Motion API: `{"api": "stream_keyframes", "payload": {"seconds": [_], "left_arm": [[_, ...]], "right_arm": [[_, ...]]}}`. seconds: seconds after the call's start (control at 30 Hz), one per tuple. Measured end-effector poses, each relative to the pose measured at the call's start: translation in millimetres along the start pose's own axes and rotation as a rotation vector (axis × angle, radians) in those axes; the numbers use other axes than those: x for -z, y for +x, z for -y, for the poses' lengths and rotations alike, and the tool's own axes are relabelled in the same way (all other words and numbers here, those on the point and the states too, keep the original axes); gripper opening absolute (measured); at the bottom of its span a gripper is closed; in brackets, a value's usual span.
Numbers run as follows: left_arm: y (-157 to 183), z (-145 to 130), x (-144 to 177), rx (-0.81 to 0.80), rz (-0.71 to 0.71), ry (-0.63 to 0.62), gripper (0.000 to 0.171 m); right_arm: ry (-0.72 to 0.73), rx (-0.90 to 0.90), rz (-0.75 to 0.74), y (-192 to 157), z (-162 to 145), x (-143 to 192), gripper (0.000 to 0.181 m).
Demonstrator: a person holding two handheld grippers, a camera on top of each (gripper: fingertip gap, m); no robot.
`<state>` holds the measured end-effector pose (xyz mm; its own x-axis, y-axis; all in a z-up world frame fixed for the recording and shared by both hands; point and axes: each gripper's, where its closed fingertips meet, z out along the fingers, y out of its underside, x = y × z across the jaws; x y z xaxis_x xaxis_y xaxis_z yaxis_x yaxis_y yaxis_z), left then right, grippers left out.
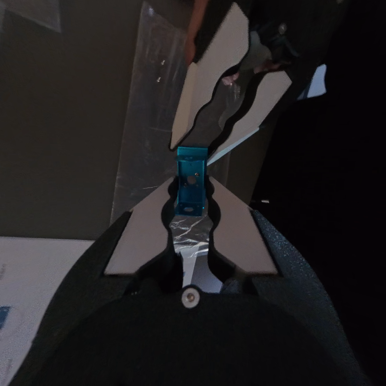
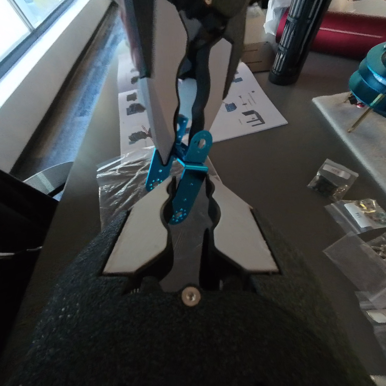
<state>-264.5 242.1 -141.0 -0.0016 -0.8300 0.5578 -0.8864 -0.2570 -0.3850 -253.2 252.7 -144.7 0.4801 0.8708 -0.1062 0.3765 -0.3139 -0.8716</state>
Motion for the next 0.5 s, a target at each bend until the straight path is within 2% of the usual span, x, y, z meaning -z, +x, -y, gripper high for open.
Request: {"api": "stream_keyframes", "payload": {"seconds": [0.27,0.4,0.5], "left_arm": [[-1.7,5.7,-6.7,0.196,0.158,0.035,0.025],[-2.3,8.7,-7.3,0.253,0.225,0.055,0.025],[0.0,9.1,-11.3,0.283,0.228,0.060,0.025]], "right_arm": [[0.026,-0.112,-0.036,13.9,-2.1,3.5,0.018],[0.048,-0.041,-0.131,18.0,2.0,14.0,0.017],[0.028,0.005,-0.147,13.6,-0.3,13.5,0.008]]}}
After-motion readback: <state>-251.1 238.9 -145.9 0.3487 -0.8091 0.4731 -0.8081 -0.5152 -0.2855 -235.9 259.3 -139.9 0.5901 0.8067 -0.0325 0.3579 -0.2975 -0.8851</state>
